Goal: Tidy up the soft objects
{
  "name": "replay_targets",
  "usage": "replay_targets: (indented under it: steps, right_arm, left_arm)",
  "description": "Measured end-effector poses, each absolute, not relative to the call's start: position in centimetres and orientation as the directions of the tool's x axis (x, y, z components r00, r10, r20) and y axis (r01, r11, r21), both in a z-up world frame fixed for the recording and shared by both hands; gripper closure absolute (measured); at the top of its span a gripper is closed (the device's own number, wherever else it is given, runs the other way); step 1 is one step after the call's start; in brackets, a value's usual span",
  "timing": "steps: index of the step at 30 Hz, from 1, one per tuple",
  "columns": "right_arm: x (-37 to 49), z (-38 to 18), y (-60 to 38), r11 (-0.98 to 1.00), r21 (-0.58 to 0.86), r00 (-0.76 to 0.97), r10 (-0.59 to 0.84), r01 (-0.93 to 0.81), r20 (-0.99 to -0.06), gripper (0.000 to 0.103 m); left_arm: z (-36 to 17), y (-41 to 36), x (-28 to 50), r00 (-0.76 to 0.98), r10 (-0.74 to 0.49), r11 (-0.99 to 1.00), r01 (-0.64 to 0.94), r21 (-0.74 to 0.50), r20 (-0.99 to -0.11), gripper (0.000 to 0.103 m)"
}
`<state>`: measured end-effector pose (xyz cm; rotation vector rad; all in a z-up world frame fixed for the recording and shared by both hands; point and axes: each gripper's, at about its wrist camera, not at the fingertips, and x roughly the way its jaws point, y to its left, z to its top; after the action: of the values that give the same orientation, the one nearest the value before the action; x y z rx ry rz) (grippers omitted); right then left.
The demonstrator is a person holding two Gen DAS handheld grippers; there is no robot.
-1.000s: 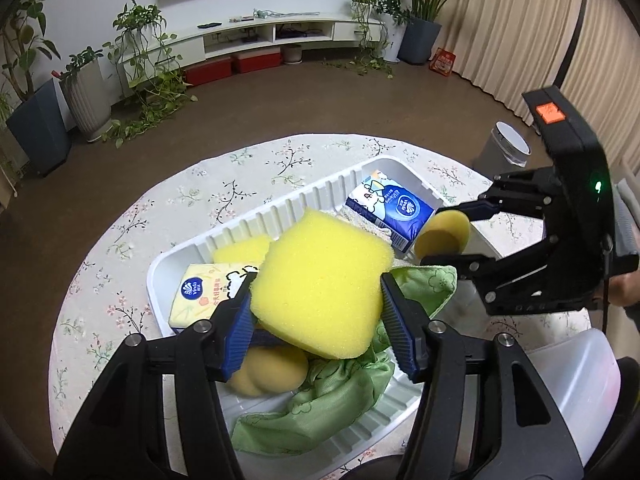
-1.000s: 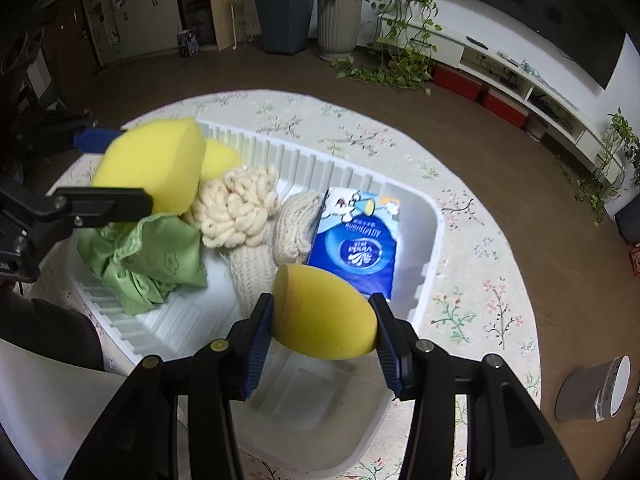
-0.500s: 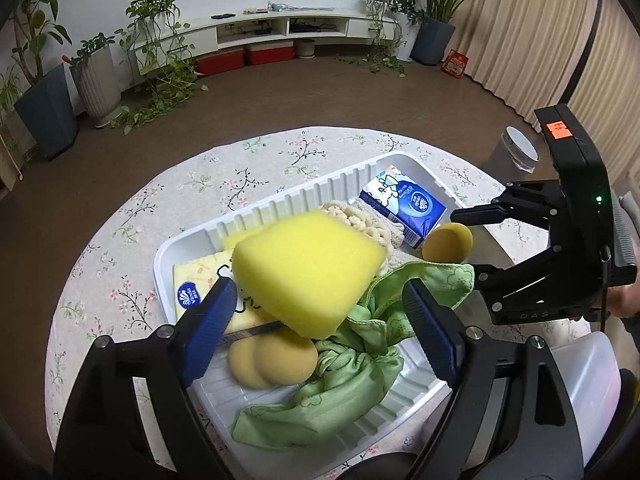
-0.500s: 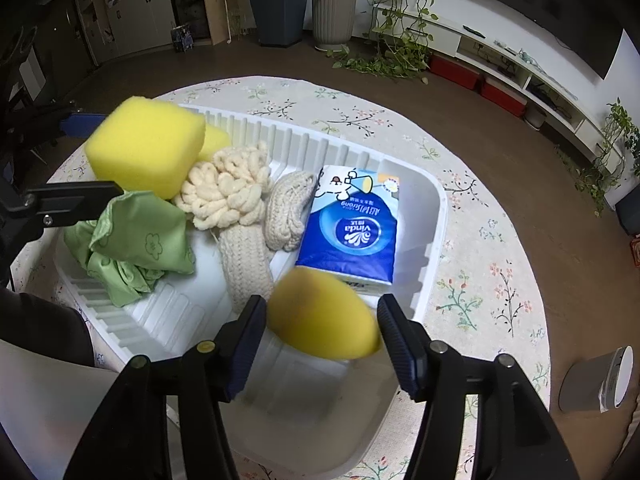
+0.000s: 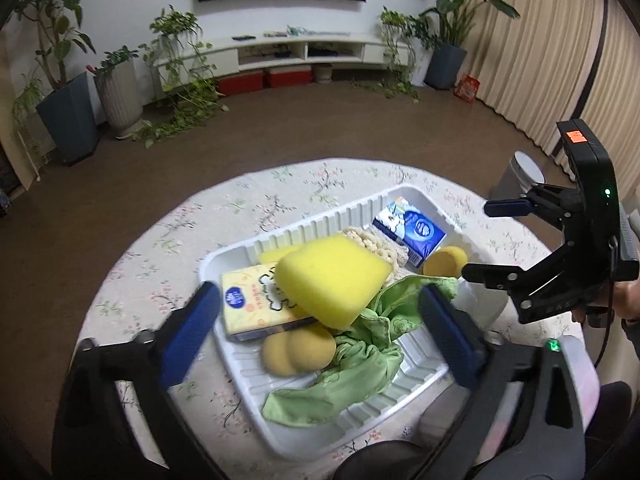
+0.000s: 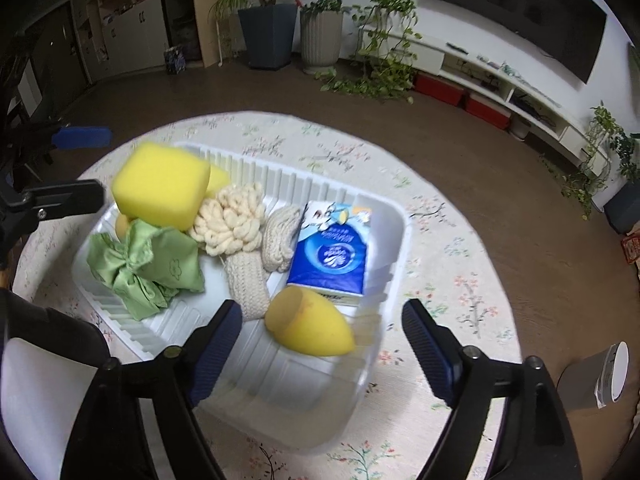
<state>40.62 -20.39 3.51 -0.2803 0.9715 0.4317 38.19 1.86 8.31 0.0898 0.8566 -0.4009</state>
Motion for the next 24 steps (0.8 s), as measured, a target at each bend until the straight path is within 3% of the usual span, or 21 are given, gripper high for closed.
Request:
replay_targets:
  steps: [3, 12, 24]
  right_arm:
    - [40.1, 4.9, -21.6, 0.896, -0.017, 0.518, 0.242, -0.444, -0.820, 0.000]
    - [35.9, 8.9, -24.5, 0.930, -0.001, 0.623, 0.246, -0.368, -0.743, 0.000]
    - [24.2, 10.9, -26.3, 0.946, 0.055, 0.714, 0.279, -0.320, -0.641, 0.000]
  left_arm:
    - [9.5, 2.5, 36.3, 0.632, -0.292, 0.935, 0.346, -0.076, -0.718, 0.000]
    - [12.3, 3.6, 28.6, 0.767, -0.181, 0.980, 0.192, -0.049, -0.615, 0.000]
    - [12.8, 2.3, 17.8, 0.829, -0.169, 0.985, 0.153, -0.075, -0.533, 0.000]
